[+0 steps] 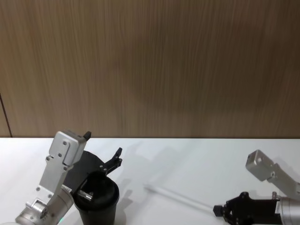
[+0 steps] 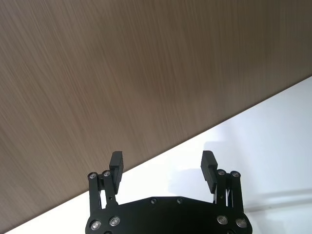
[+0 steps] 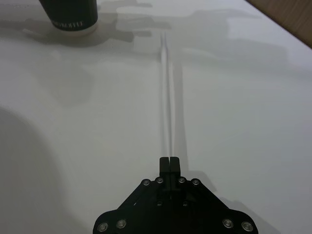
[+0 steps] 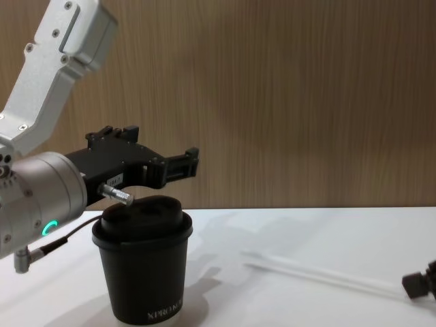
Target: Pick up the straw with one hand, pass it to the other hand, and insert it into the cup.
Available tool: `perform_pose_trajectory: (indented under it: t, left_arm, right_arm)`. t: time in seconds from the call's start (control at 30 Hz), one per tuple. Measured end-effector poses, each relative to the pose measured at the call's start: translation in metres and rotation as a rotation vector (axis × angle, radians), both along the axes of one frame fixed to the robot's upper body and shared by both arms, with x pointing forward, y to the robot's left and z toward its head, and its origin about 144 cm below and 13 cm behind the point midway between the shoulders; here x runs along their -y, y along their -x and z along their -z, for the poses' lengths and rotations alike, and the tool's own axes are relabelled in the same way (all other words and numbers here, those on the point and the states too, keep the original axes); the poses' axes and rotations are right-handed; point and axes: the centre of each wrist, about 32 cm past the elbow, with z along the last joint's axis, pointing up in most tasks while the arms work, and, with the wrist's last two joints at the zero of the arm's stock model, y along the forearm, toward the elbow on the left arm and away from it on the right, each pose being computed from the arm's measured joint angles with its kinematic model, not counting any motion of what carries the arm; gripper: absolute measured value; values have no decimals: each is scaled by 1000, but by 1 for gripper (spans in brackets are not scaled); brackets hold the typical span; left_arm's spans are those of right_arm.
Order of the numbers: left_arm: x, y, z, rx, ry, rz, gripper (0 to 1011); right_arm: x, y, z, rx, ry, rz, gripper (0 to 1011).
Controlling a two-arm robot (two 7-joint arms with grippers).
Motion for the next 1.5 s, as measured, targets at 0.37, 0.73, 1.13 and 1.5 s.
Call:
perform_pose_trajectory:
  t: [0.37, 0.73, 1.13, 1.5]
  left_arm:
    - [0, 0, 0, 0, 0, 0, 1003]
    - [0, 0, 0, 0, 0, 0, 1003]
    - [0, 0, 0, 0, 0, 0, 1002]
    - [0, 0, 0, 0, 0, 0, 1003]
  right_arm:
    - [-4, -1, -17, 109, -85, 74, 6]
    - [-10, 4, -29, 190, -229, 169, 6]
    - [-24, 19, -32, 212, -398, 262, 6]
    - [-40, 44, -29, 184, -569, 317, 6]
